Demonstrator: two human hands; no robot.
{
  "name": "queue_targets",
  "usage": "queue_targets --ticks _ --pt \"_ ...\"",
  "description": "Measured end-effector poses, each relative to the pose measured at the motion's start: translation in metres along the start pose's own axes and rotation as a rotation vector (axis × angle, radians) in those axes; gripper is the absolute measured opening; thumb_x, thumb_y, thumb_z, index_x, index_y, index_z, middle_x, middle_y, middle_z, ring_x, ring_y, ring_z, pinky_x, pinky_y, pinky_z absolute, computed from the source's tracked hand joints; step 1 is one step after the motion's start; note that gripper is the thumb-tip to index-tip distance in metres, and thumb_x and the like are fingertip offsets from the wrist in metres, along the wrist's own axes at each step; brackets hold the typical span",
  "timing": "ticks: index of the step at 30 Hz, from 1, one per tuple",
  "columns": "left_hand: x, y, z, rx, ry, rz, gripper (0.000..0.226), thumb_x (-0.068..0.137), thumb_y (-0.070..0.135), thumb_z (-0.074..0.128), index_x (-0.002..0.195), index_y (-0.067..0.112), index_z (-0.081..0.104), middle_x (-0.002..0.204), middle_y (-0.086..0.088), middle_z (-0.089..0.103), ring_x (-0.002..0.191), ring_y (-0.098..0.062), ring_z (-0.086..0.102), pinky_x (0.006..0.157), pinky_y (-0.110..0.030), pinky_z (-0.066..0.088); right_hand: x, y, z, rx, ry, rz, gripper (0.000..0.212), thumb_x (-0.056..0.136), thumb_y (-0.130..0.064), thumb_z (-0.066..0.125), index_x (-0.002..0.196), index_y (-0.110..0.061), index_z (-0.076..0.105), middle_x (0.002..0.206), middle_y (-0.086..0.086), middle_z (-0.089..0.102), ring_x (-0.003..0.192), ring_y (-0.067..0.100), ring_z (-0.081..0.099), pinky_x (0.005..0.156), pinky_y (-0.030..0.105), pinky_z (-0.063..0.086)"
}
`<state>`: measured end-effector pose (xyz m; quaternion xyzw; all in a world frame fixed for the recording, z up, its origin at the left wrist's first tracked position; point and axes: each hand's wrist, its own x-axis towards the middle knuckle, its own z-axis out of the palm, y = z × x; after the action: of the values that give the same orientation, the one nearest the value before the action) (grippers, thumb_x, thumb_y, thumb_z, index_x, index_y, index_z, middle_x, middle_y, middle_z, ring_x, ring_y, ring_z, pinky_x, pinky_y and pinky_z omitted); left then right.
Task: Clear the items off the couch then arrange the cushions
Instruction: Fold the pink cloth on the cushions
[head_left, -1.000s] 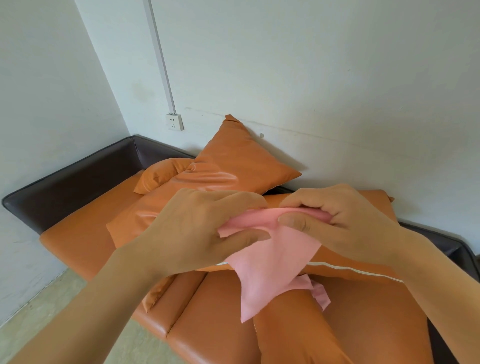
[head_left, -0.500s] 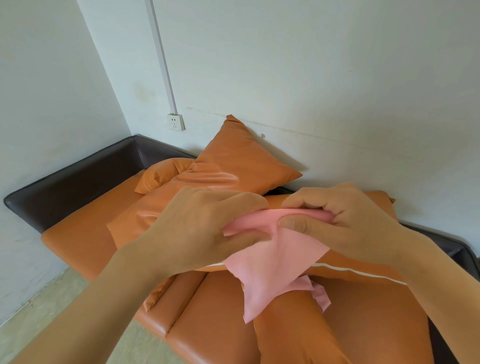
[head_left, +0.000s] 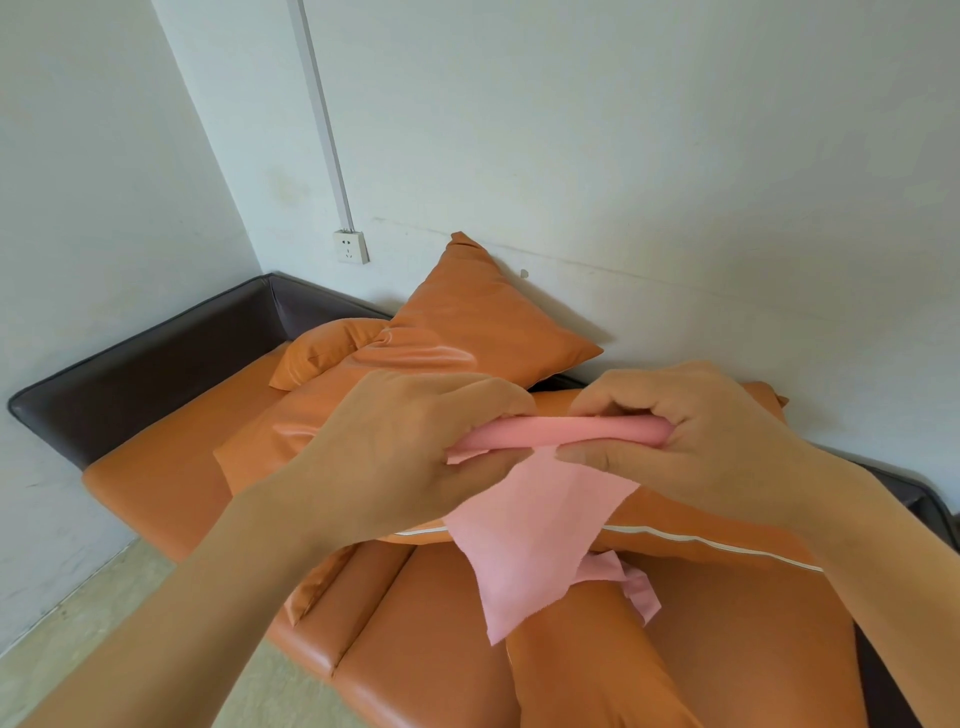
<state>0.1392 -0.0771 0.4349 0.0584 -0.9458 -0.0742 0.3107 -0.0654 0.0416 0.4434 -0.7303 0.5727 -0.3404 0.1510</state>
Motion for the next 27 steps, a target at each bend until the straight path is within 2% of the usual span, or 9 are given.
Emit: queue_targets --ticks 4,7,9,11,14,17,19,24,27 --pt "-0.0001 0.0032 0.0004 0.089 0.07 0.063 0.019 0.09 0.029 0.065 0.101 0.014 0.07 0.084 0.004 0.068 0.072 -0.024 0.065 0.051 -0.04 0.049 -0.0018 0.0005 -0.0028 0.047 -0.036 0.033 0.025 0.087 -0.049 0.057 0.096 -0.03 0.071 0.077 -0.008 0.069 0.068 0.016 0.062 0.055 0.026 0.046" --pt "-0.0001 0.0027 0.001 0.099 0.06 0.081 0.022 0.095 0.029 0.058 0.102 0.011 0.069 0.082 0.001 0.068 0.07 -0.027 0.066 0.052 -0.041 0.051 -0.0021 -0.0003 -0.0037 0.049 -0.025 0.029 0.027 0.085 -0.052 0.057 0.096 -0.031 0.07 0.081 -0.01 0.069 0.072 0.015 0.064 0.056 0.022 0.047" --pt "-0.0007 0.0015 0.0014 0.064 0.025 0.051 0.026 0.097 0.031 0.054 0.103 0.01 0.07 0.079 0.002 0.066 0.065 -0.024 0.062 0.049 -0.04 0.048 -0.0022 -0.0015 -0.0035 0.039 0.012 0.025 0.028 0.081 -0.052 0.064 0.101 -0.033 0.067 0.088 -0.011 0.069 0.08 0.015 0.065 0.061 0.023 0.049" --pt "-0.0023 0.0005 0.0019 -0.01 -0.002 0.005 0.029 0.097 0.033 0.052 0.104 0.012 0.07 0.077 0.003 0.066 0.065 -0.023 0.061 0.051 -0.041 0.048 -0.0017 -0.0032 -0.0029 -0.004 0.042 0.0 0.028 0.078 -0.047 0.071 0.102 -0.033 0.067 0.091 -0.014 0.068 0.083 0.013 0.064 0.065 0.02 0.049" --pt "-0.0037 0.0004 0.0019 -0.103 -0.024 -0.036 0.03 0.096 0.04 0.053 0.107 0.016 0.068 0.077 0.002 0.067 0.067 -0.023 0.062 0.054 -0.043 0.048 -0.0005 -0.0054 -0.0025 -0.028 0.057 -0.048 0.019 0.083 -0.038 0.066 0.097 -0.026 0.071 0.088 -0.016 0.068 0.078 0.009 0.063 0.063 0.014 0.046" --pt "-0.0034 0.0009 0.0022 -0.056 -0.009 -0.011 0.032 0.091 0.047 0.061 0.112 0.022 0.062 0.088 0.002 0.07 0.078 -0.026 0.067 0.059 -0.046 0.051 -0.0011 -0.0056 -0.0034 0.073 0.02 0.0 0.02 0.086 -0.043 0.062 0.094 -0.027 0.072 0.086 -0.012 0.07 0.075 0.013 0.065 0.06 0.025 0.05" --pt "-0.0036 0.0007 0.0029 -0.043 0.0 -0.007 0.028 0.091 0.042 0.063 0.111 0.022 0.063 0.089 0.004 0.07 0.078 -0.026 0.067 0.059 -0.046 0.052 -0.0024 -0.005 -0.004 0.142 -0.01 0.031 0.022 0.084 -0.046 0.061 0.093 -0.028 0.071 0.085 -0.008 0.071 0.076 0.016 0.066 0.062 0.03 0.051" --pt "-0.0039 0.0005 -0.0002 -0.105 -0.051 -0.072 0.03 0.094 0.042 0.054 0.104 0.019 0.071 0.075 0.005 0.067 0.065 -0.02 0.062 0.058 -0.045 0.05 -0.0014 -0.0066 -0.0046 0.039 0.032 -0.013 0.028 0.074 -0.041 0.078 0.099 -0.033 0.067 0.076 -0.007 0.069 0.069 0.014 0.064 0.057 0.018 0.046" --pt "-0.0033 -0.0002 -0.0026 -0.108 -0.047 -0.069 0.027 0.092 0.041 0.057 0.103 0.02 0.07 0.073 0.006 0.065 0.063 -0.018 0.059 0.054 -0.041 0.047 0.0005 -0.0056 -0.0032 -0.034 0.054 -0.06 0.017 0.078 -0.036 0.076 0.093 -0.031 0.069 0.076 -0.014 0.067 0.066 0.008 0.06 0.056 0.009 0.04"
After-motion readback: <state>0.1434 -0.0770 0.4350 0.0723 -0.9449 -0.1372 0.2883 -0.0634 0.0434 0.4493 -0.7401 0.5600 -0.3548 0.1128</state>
